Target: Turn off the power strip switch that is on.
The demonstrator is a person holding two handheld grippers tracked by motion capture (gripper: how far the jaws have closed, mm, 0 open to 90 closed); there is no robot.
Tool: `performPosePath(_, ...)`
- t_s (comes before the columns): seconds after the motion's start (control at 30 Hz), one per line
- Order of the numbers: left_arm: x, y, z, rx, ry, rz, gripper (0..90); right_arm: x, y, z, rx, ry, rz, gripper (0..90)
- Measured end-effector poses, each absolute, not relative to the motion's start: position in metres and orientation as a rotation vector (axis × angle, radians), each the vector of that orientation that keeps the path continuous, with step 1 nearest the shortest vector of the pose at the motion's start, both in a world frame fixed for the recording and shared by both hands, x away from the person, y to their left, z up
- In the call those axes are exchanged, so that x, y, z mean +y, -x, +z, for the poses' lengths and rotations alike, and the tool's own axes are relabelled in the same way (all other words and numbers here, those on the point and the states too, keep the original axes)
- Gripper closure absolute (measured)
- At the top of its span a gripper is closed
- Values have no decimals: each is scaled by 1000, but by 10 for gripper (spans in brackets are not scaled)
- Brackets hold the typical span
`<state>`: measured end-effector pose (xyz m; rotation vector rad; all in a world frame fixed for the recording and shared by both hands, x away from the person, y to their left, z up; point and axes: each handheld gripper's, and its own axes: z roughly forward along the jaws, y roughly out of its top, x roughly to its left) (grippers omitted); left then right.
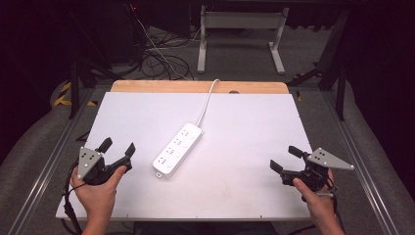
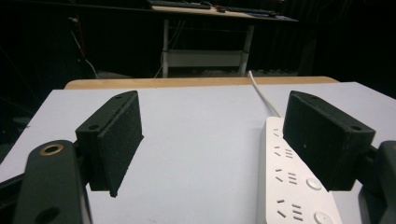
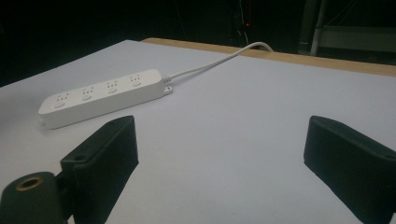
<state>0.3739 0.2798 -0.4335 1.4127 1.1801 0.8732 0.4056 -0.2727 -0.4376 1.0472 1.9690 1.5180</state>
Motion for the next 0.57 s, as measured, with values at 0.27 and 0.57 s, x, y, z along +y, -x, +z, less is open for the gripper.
performPosePath(0.27, 281, -374, -433, 1179, -1414, 873, 207, -272, -406, -438, 1969, -1048, 1518, 102)
performPosePath(0.57, 283, -373, -434, 1188, -1412, 870, 211, -271, -408, -438, 1972, -1044, 1522, 103)
